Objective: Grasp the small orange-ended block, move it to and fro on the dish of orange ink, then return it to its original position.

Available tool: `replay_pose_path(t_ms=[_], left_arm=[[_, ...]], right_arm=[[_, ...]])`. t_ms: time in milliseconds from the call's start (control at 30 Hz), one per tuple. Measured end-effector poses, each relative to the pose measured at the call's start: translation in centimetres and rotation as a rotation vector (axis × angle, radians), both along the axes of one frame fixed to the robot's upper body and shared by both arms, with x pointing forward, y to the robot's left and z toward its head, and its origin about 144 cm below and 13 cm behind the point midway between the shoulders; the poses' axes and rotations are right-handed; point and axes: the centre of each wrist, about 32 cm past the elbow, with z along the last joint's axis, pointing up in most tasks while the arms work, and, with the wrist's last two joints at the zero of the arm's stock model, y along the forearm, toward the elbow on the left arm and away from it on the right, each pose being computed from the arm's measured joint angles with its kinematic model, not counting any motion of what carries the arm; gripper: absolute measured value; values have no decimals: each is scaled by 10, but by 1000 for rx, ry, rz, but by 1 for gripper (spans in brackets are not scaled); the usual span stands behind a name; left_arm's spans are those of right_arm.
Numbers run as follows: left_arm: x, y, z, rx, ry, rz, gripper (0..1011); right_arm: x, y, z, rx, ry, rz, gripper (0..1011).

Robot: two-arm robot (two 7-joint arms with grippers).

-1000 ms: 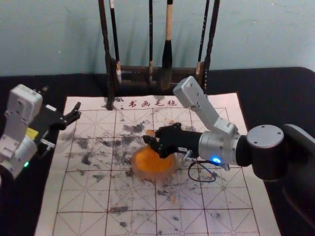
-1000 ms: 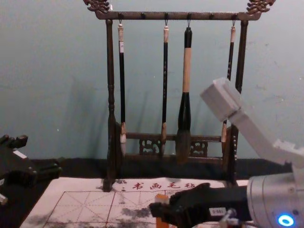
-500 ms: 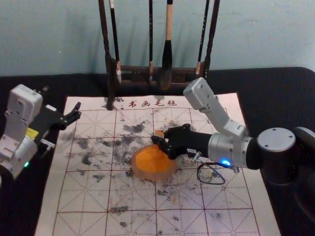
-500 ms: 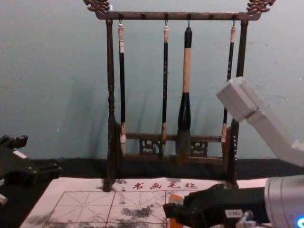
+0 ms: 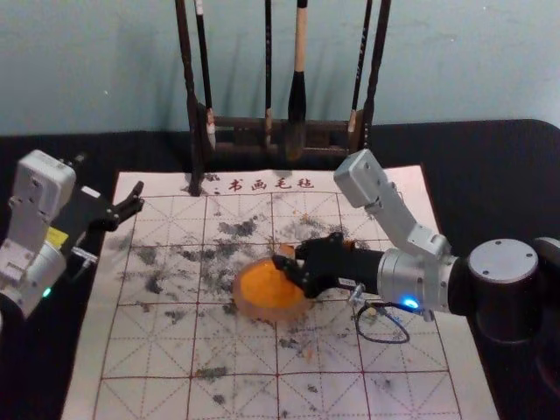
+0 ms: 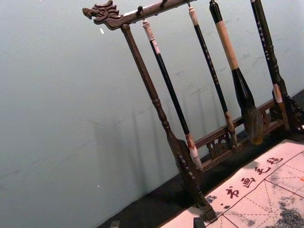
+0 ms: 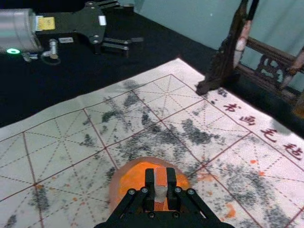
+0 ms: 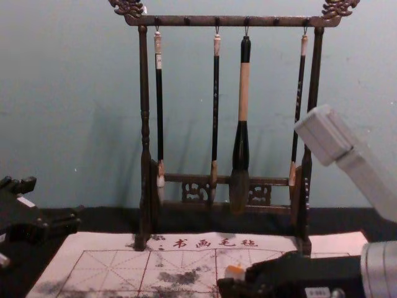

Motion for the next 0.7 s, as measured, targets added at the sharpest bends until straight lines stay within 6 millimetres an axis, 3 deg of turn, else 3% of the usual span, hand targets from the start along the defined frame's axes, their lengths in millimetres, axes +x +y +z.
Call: replay_pose_path(t_ms=[700], left_arm=[[0,0,0,0,0,0,1001]], right_arm=[[2,21,-2,23,16,57,110]])
